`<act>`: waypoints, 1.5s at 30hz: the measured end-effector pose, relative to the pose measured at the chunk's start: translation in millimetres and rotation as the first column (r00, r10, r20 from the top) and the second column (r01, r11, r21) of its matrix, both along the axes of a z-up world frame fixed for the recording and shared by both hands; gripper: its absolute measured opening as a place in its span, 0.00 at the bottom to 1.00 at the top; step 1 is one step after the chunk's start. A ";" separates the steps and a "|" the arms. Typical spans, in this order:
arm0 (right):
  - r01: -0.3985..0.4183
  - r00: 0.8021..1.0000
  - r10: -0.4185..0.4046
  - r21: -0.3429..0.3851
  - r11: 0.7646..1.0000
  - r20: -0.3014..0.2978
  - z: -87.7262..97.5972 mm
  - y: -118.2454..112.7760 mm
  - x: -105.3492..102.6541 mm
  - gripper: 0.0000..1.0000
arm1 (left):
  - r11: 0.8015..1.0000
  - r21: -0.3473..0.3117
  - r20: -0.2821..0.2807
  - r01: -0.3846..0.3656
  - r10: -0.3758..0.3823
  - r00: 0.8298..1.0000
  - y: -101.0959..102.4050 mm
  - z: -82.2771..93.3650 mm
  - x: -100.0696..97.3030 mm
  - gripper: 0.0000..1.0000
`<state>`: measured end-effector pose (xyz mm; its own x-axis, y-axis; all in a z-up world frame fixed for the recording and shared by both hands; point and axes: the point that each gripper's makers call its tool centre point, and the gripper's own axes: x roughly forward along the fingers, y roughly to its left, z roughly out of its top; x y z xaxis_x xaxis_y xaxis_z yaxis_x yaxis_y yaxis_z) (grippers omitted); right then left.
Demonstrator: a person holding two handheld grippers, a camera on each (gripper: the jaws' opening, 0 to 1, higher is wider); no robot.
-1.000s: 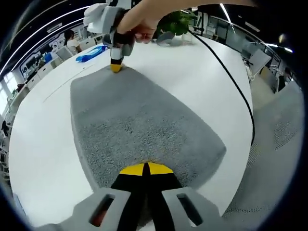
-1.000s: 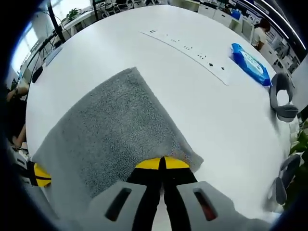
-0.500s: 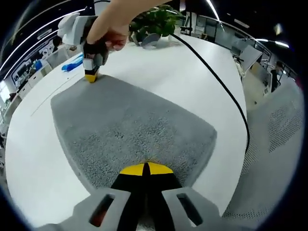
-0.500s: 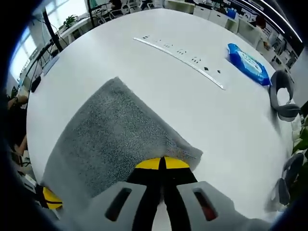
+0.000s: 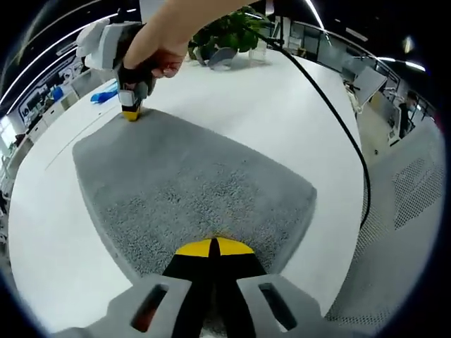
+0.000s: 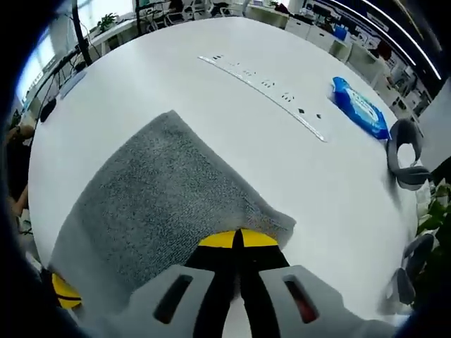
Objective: Fold the towel on the table until its edges align and the towel forms a compact rectangular stack.
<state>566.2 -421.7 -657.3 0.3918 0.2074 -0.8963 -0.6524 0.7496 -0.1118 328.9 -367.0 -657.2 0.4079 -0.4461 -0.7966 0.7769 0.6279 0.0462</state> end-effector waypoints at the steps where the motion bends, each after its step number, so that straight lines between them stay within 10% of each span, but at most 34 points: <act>1: 0.009 1.000 -0.009 0.003 1.000 -0.004 1.9 -0.4 -1.1 0.00 | 1.000 -0.004 0.004 0.000 0.000 1.000 0.2 0.1 -0.1 0.00; 11: 0.013 0.999 -0.021 0.269 0.963 0.028 58.2 14.6 -35.0 0.00 | 0.997 -0.082 0.024 0.007 -0.005 1.000 3.0 3.2 -1.5 0.01; 20: -0.019 0.999 0.001 0.430 0.903 0.044 82.4 2.1 -127.9 0.00 | 0.984 -0.181 -0.045 -0.011 0.003 0.999 -2.9 22.9 -13.3 0.07; 24: -0.032 0.999 0.021 0.424 0.905 0.032 73.2 -7.5 -172.8 0.02 | 0.972 -0.228 0.035 0.064 -0.057 0.998 -4.6 44.6 -19.2 0.16; 31: -0.085 0.996 0.061 0.584 0.807 0.060 76.8 1.5 -236.2 0.08 | 0.966 -0.219 0.107 0.137 -0.115 0.987 7.5 59.8 -32.8 0.25; 45: -0.243 0.969 0.238 0.447 0.861 0.067 34.0 12.9 -292.3 0.28 | 0.967 -0.189 0.035 0.168 -0.164 0.986 11.1 29.9 -47.5 0.37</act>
